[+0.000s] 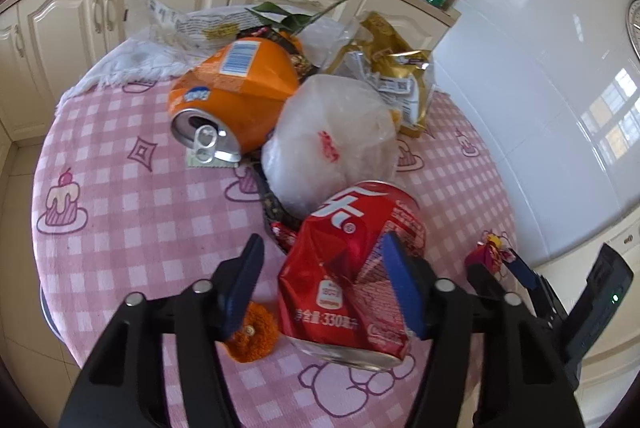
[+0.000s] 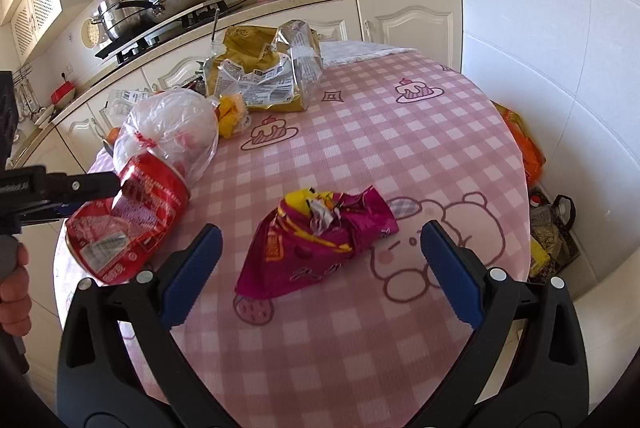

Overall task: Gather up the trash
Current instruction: 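Grasp the red Coke can with the left tool while the right grasps the magenta wrapper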

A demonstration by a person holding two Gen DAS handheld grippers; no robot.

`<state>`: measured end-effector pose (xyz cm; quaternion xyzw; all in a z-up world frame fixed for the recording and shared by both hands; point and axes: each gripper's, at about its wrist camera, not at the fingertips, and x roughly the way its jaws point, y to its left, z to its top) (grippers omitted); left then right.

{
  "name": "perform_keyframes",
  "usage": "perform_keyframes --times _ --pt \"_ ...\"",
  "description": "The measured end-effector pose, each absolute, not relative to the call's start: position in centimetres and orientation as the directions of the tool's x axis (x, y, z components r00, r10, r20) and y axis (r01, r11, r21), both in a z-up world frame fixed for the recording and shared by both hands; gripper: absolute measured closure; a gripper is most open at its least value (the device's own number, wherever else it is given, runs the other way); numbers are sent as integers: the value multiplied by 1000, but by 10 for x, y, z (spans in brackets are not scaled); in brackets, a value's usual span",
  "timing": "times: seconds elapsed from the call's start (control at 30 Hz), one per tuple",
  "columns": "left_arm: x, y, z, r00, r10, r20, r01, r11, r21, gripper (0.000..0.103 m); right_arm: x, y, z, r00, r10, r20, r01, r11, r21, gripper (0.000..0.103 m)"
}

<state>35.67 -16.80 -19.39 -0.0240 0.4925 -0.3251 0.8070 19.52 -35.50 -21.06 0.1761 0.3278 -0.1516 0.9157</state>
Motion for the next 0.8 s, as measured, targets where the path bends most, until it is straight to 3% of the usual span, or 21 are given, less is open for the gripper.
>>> perform_keyframes --times 0.2,0.3,0.33,0.43,0.47,0.8 --pt "342 -182 -197 257 -570 -780 565 744 -357 64 205 -359 -211 723 -179 -667 405 892 200 6" --pt "335 -186 -196 264 -579 -771 580 734 -353 66 207 -359 -211 724 -172 -668 395 897 197 6" --pt "333 -187 -195 261 -584 -768 583 730 -357 67 207 -358 -211 725 -167 -668 392 898 202 11" --pt "329 -187 -193 261 -612 -746 579 718 -387 75 208 -356 -212 723 -152 -674 380 902 204 43" --pt "328 -187 -192 254 -626 -737 581 708 -401 77 208 -355 -211 725 -154 -671 377 905 199 46" --pt "305 -186 -192 222 -653 -724 595 679 -430 76 206 -337 -210 737 -147 -660 348 920 183 51"
